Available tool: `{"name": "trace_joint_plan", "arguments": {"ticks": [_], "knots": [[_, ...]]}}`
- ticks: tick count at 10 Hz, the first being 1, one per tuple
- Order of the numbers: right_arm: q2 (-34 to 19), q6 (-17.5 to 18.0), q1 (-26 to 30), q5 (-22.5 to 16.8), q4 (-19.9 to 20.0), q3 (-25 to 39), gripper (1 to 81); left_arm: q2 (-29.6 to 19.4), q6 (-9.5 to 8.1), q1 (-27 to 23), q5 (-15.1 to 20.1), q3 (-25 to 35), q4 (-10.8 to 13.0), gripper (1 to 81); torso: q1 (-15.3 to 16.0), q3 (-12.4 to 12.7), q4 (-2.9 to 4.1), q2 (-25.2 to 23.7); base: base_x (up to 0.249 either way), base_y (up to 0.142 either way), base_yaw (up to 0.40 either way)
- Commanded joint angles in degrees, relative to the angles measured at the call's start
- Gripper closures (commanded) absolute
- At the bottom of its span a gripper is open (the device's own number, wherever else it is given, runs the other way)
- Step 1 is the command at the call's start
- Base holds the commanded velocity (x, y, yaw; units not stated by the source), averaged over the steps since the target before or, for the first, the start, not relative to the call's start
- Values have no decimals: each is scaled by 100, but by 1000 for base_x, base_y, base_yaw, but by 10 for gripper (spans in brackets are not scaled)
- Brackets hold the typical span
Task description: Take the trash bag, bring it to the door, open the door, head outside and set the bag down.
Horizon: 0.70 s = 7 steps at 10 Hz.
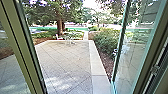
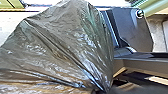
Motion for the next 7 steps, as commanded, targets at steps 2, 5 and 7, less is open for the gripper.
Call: {"name": "trace_joint_plan", "arguments": {"ticks": [2, 5, 7], "knots": [[34, 1, 216, -303, -41, 35, 10, -8, 45, -295, 336, 12, 12, 811, -4, 0, 0, 0, 92, 0, 0], [34, -8, 216, -303, -41, 27, 10, -8, 45, -295, 336, 12, 12, 811, -6, 0, 0, -5, 115, 0, 0], [34, -8, 225, -303, -41, 27, 10, -8, 45, -295, 336, 12, 12, 811, -4, 2, 0, -5, 116, 0, 0]]}}
